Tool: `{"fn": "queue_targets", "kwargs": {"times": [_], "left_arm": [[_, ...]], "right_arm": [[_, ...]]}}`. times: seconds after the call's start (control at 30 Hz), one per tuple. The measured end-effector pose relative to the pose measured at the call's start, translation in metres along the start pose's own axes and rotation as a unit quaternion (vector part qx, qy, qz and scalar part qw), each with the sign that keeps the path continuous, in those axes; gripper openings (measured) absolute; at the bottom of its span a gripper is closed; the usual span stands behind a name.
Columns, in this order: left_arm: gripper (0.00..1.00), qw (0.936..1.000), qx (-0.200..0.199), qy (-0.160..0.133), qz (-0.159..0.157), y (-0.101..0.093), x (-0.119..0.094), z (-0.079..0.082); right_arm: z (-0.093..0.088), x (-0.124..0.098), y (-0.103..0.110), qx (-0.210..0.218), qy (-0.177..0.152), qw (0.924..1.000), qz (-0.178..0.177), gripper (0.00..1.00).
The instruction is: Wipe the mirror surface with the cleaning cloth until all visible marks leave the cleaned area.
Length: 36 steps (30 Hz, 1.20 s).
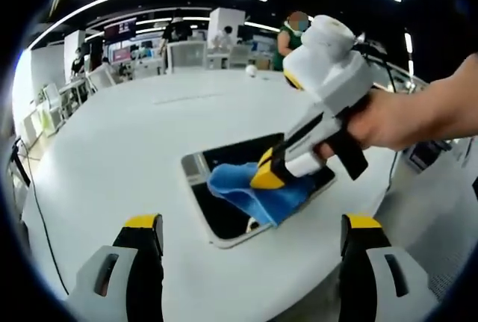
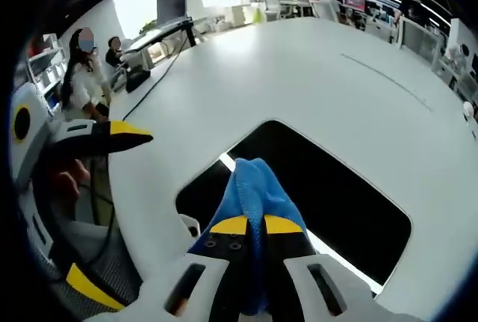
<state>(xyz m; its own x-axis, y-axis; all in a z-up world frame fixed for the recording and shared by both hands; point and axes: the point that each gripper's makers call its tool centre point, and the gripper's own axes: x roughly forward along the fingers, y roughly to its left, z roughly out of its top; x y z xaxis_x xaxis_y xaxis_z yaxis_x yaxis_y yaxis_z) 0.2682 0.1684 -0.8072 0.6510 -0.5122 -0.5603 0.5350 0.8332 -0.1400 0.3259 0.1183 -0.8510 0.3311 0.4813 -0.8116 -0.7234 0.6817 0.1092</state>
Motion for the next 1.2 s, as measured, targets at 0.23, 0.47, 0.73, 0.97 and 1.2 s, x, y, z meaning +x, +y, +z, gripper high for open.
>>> {"fn": "queue_targets", "kwargs": {"times": [0.23, 0.47, 0.73, 0.97, 1.2], "left_arm": [[1.00, 0.9998, 0.013, -0.012, 0.004, -0.001, -0.003, 0.007], [0.99, 0.9996, 0.016, -0.021, 0.006, -0.001, -0.003, 0.010], [0.99, 0.9996, 0.018, -0.019, 0.004, -0.002, -0.003, 0.010], [0.99, 0.9996, 0.019, -0.018, 0.006, -0.002, -0.003, 0.010], [0.99, 0.9996, 0.021, -0.018, 0.005, -0.002, -0.003, 0.010]], "right_arm": [[-0.006, -0.003, 0.007, 0.002, 0.003, 1.0000, 0.007, 0.00], [-0.012, -0.007, 0.015, 0.004, 0.005, 0.9998, 0.018, 0.00], [-0.017, -0.010, 0.021, 0.014, 0.004, 0.9993, 0.034, 0.00], [-0.022, -0.013, 0.026, 0.017, 0.001, 0.9987, 0.047, 0.00], [-0.023, -0.014, 0.028, 0.018, 0.001, 0.9984, 0.054, 0.00]]}}
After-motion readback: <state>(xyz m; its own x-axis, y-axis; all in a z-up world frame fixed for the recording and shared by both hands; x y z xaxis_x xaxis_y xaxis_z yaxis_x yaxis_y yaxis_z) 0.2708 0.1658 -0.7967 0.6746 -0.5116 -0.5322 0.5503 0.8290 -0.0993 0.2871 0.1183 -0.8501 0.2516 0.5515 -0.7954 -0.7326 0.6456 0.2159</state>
